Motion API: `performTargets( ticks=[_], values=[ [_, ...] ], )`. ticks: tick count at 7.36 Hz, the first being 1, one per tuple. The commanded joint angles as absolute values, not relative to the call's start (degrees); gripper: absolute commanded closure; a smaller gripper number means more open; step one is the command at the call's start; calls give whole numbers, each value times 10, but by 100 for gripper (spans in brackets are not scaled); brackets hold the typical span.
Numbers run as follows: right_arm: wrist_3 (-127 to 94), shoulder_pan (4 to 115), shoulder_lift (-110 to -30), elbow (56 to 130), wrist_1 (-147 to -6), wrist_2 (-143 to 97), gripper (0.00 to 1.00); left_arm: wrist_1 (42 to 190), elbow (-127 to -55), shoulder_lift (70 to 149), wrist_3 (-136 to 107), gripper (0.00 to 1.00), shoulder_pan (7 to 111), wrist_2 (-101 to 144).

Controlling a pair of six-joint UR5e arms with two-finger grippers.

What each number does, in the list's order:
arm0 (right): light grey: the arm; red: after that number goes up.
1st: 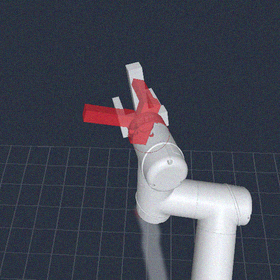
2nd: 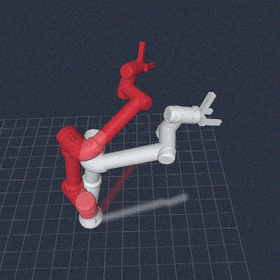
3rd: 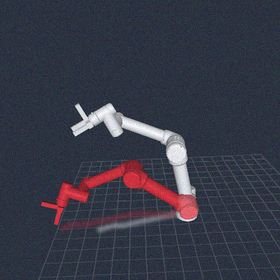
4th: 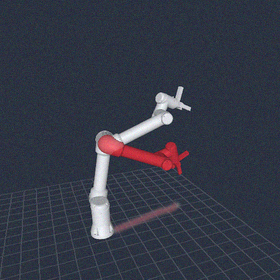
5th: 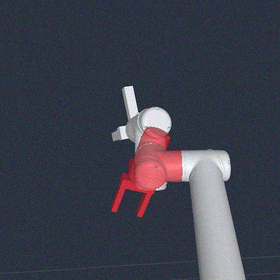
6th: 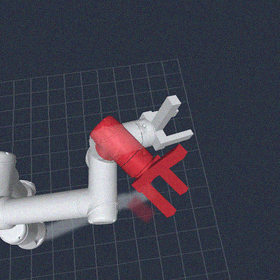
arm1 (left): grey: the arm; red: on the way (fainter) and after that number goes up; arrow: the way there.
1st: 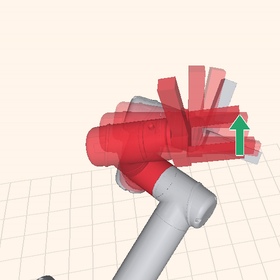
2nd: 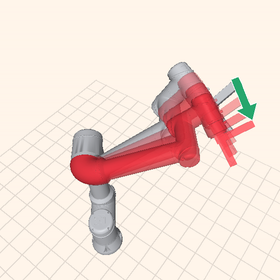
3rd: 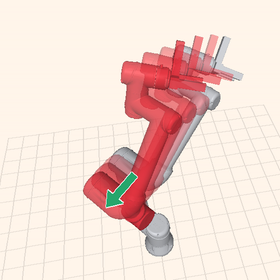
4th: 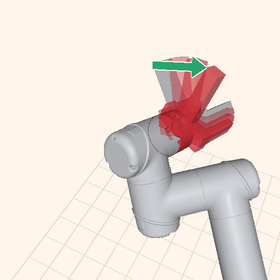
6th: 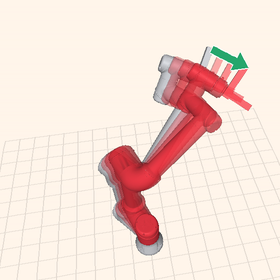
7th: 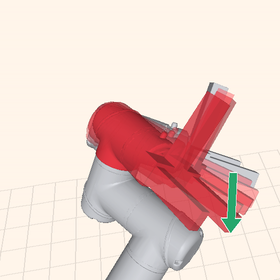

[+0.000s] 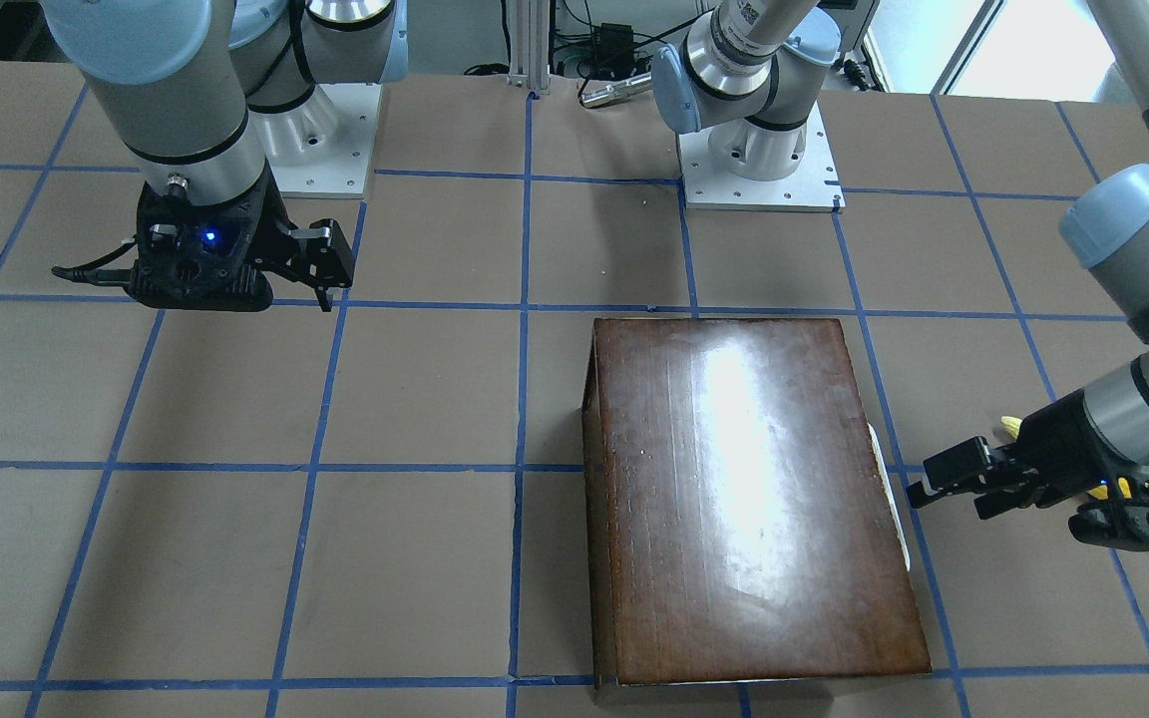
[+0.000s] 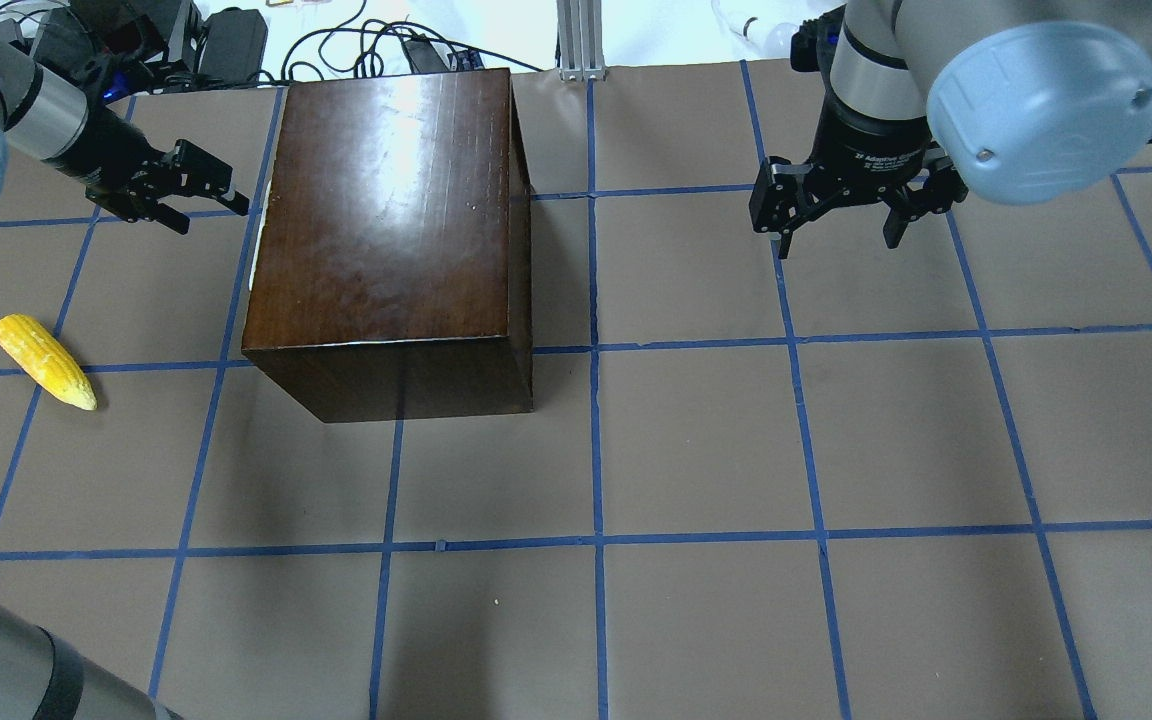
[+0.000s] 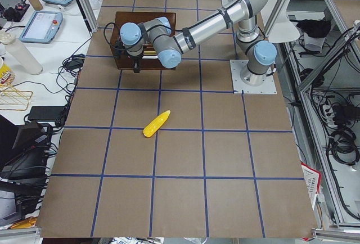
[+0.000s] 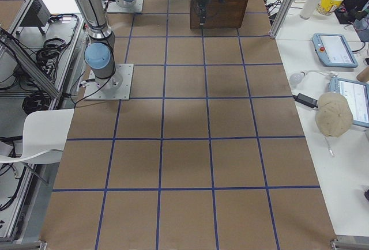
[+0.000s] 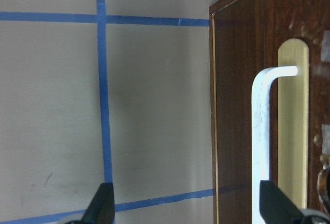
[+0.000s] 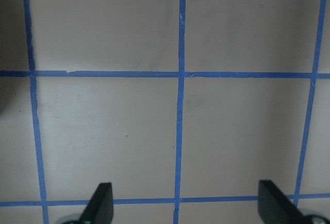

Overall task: Open drawer and put corn inside
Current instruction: 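Lower the left gripper and hook the white drawer handle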

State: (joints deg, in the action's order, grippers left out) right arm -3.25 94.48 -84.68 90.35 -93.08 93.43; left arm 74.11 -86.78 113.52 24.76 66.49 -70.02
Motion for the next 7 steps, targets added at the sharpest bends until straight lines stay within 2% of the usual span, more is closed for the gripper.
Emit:
performTargets(
  ticks=[1,7],
  values=[
    [-33,945,-847,904,-931,934,0,741,-868,1146,248,0,667,-696],
    [-33,945,-847,904,-932,934,0,737,-874,1161,249,0,671,-670]
  ],
)
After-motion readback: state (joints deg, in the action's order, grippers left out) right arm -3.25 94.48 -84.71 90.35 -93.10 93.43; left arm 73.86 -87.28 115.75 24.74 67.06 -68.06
